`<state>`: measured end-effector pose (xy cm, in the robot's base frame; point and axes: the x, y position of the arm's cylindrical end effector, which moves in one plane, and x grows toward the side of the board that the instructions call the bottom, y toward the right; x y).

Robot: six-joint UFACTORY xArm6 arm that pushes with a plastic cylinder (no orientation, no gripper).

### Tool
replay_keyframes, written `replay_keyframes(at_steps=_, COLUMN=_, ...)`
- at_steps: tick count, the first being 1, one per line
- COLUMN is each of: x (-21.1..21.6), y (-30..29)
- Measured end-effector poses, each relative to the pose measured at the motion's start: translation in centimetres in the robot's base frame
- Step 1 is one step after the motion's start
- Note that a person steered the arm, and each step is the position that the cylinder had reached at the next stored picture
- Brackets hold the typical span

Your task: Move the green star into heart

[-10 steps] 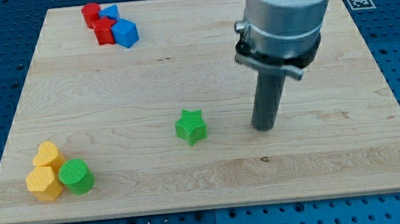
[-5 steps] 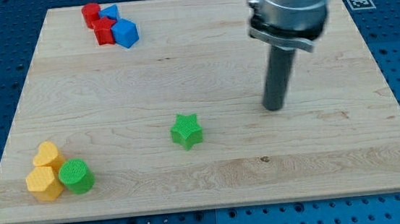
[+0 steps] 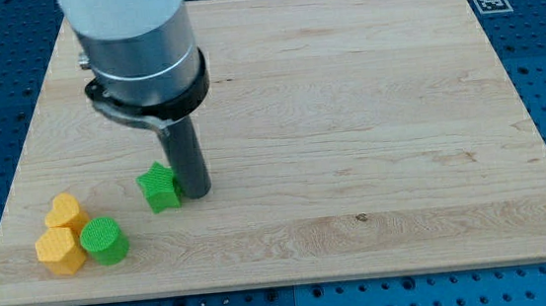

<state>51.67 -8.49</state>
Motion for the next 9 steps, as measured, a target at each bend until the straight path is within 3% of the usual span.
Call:
replay_keyframes(at_steps=1, x=-2.6, y=1.0)
replay_keyframes(at_steps=3, x=-1.0, y=-4.0)
replay_keyframes(at_steps=4, x=-1.4, y=-3.3)
replay_keyframes(at_steps=5, x=-2.4, y=2.3)
replay_keyframes(at_steps=6, x=0.5, y=4.8)
replay_keyframes(at_steps=7, x=2.3, y=2.6)
replay_keyframes(at_steps=9, x=2.0, y=-6.0)
